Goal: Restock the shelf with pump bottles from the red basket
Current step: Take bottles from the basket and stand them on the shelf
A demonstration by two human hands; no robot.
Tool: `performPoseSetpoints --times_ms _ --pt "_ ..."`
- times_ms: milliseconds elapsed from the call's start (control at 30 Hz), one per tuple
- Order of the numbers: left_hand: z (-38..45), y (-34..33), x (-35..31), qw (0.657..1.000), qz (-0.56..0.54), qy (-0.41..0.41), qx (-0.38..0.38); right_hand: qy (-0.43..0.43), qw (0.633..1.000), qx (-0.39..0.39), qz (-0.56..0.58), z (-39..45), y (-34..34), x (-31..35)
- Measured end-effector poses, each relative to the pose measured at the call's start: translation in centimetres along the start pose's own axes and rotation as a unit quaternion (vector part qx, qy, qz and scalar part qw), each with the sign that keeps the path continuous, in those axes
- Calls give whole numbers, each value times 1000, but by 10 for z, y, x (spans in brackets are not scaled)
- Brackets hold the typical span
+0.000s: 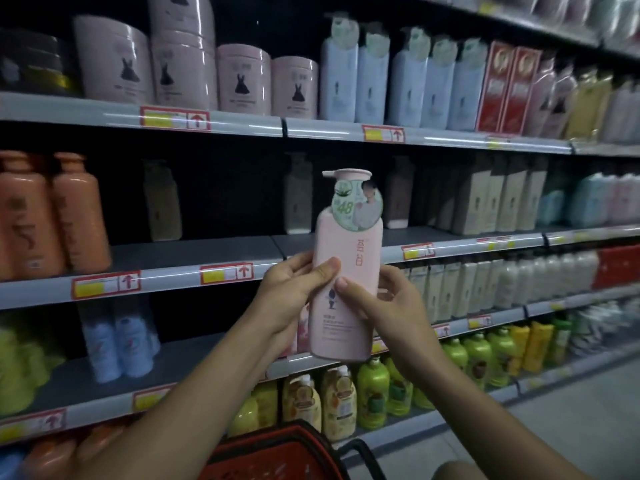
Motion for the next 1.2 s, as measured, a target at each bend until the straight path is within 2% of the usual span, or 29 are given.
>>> performPoseSetpoints --times_ms 200,433,633,767,933,1200 --pt "29 -25 35 1000 -5 19 6 8 1000 4 6 11 35 -15" --pt "107 -48 56 998 56 13 24 6 1000 4 13 84 73 -38" --pt "189 -78 65 990 139 -34 15 40 999 -3 31 168 106 -58" --pt "241 -105 76 977 187 -103 -8 67 997 11 27 227 134 -75" --pt "300 -135 104 960 218 -178 -20 107 993 46 15 298 166 -93" --pt "381 -156 135 935 255 -238 -63 145 987 64 -1 383 186 -125"
Point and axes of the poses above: each hand's wrist, its own z-axis towards the middle knuckle, its own y-axis out of the back of the hand, x = y × z, the point moved 4 cm from there along z, towards the middle knuckle, and after that the axes turned 8 degrees about -z, right-handed, at the moved point
